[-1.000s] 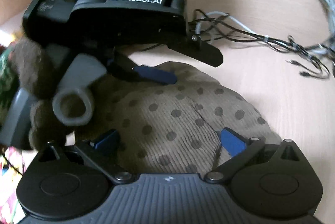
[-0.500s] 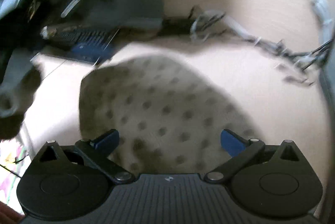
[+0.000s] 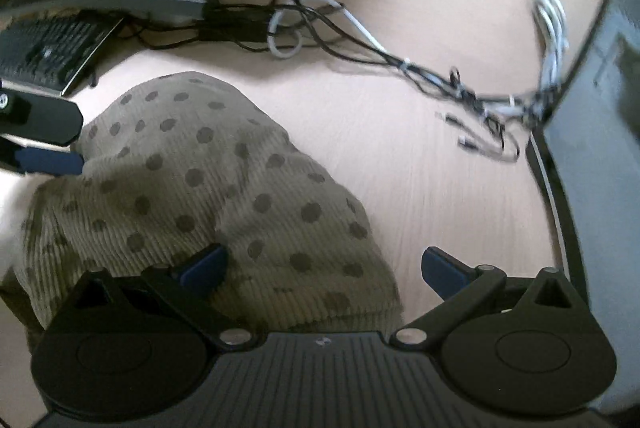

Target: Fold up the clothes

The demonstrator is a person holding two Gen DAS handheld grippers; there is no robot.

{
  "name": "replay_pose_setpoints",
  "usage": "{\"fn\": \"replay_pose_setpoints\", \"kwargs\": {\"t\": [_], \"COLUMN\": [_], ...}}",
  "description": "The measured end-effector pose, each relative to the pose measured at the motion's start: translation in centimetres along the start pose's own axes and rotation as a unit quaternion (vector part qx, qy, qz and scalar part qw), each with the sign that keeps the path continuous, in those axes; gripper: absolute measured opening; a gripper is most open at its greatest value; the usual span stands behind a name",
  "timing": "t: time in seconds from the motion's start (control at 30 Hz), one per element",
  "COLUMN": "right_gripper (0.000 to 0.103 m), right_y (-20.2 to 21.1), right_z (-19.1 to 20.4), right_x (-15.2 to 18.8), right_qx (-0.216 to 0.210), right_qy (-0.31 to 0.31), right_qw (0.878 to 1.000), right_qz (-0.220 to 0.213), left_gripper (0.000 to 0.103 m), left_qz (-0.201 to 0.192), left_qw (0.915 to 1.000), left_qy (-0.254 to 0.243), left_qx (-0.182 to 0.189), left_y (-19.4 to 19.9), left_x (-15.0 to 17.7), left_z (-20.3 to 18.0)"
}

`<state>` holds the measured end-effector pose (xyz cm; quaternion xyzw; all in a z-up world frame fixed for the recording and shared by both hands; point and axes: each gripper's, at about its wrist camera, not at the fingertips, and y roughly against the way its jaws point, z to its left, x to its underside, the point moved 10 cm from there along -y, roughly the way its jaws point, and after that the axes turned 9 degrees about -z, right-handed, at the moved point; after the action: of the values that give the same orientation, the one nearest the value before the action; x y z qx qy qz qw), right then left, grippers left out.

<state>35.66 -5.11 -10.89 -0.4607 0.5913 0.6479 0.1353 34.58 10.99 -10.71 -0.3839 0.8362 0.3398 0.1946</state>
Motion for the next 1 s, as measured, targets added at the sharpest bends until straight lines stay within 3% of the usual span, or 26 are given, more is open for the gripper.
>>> {"fn": "replay_pose_setpoints", "kwargs": {"t": [0.1,0.17,0.27,0.4,0.53,0.67,0.73,0.9,1.0], "right_gripper": [0.103,0.103,0.103,0.103,0.103,0.103,0.103,0.103,0.1], "right_y": [0.4,0.3,0.6,1.2,2.8,4.6,4.6,1.1,-0.5], "right_z": [-0.2,0.1,0.5,2.8,5.3,2.7,1.0,-0.8,-0.4], "right_x": [1.0,1.3,1.5,2.1,2.7,0.9,-0.1,-1.0,0.1], "right_qx": [-0.013,-0.026,-0.047,-0.131,-0.23,-0.281,-0.289,-0.255,-0.282], "right_qy": [-0.005,0.006,0.003,-0.004,0.025,0.017,0.011,-0.018,-0.065], "right_qw": [1.0,1.0,0.999,0.991,0.972,0.96,0.957,0.967,0.956], "right_qz": [0.002,-0.002,0.002,0.016,0.028,0.006,-0.007,0.004,0.04], "left_gripper": [0.098,0.089,0.088,0.089,0.091,0.092,0.092,0.087,0.084], "left_qz": [-0.016,-0.032,-0.055,-0.071,-0.098,-0.103,-0.099,-0.087,-0.074], "left_qw": [0.9994,0.998,0.9941,0.985,0.974,0.9614,0.9594,0.9619,0.9664], "left_qy": [0.005,0.006,0.007,0.009,0.014,-0.001,0.007,-0.008,-0.022], "left_qx": [-0.029,-0.054,-0.093,-0.157,-0.204,-0.255,-0.264,-0.259,-0.245], "left_y": [0.9,2.0,3.6,5.8,8.1,9.7,9.7,8.0,7.1], "left_x": [0.3,0.4,0.7,1.8,2.9,3.9,4.6,5.9,6.5], "left_z": [0.1,-0.2,-0.5,0.2,0.5,1.1,1.2,-0.1,-1.3]}}
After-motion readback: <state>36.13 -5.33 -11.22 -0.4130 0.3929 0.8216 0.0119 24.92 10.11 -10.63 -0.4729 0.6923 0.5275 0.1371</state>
